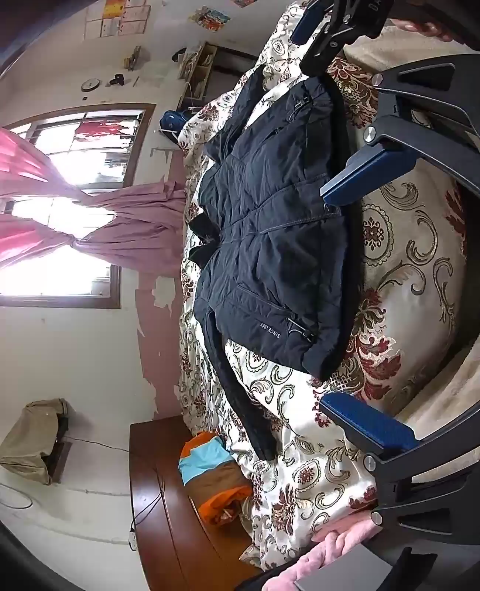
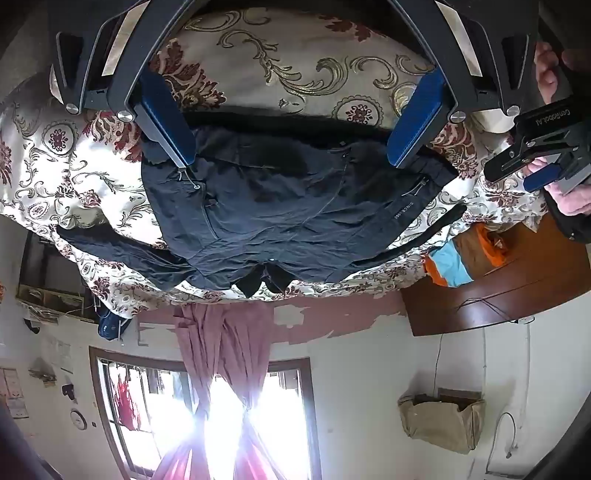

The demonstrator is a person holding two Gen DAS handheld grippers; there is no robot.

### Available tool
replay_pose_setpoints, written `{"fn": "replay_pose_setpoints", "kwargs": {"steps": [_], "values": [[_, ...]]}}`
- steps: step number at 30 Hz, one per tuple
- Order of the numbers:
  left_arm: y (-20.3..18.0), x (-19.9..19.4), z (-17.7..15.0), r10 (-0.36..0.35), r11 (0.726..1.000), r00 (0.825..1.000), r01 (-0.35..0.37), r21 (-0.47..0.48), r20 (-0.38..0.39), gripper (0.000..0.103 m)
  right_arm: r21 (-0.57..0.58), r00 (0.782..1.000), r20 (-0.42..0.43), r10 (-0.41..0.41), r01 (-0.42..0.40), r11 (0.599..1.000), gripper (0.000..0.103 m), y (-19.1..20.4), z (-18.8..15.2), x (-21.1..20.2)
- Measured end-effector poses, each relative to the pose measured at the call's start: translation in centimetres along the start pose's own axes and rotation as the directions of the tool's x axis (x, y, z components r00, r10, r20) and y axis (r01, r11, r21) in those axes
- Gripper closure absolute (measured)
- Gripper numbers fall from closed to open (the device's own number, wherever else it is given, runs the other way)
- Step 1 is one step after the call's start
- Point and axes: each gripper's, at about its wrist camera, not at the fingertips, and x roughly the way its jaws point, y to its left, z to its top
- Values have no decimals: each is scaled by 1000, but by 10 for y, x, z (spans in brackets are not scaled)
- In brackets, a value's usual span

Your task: Fold large clothes

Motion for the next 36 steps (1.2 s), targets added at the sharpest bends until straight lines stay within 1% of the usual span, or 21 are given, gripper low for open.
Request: {"fn": "replay_pose_setpoints", "kwargs": {"steps": [5,36], "values": [[0,0,0,-1,1000,1000,1,-2,1,1,3,1000,-10,3,-3,1000,1,0,0,0],[3,2,-2,-3,1000,1000,3,3,3,1,5,1000,-4,2,-2,1000,1,1,0,-3]]}}
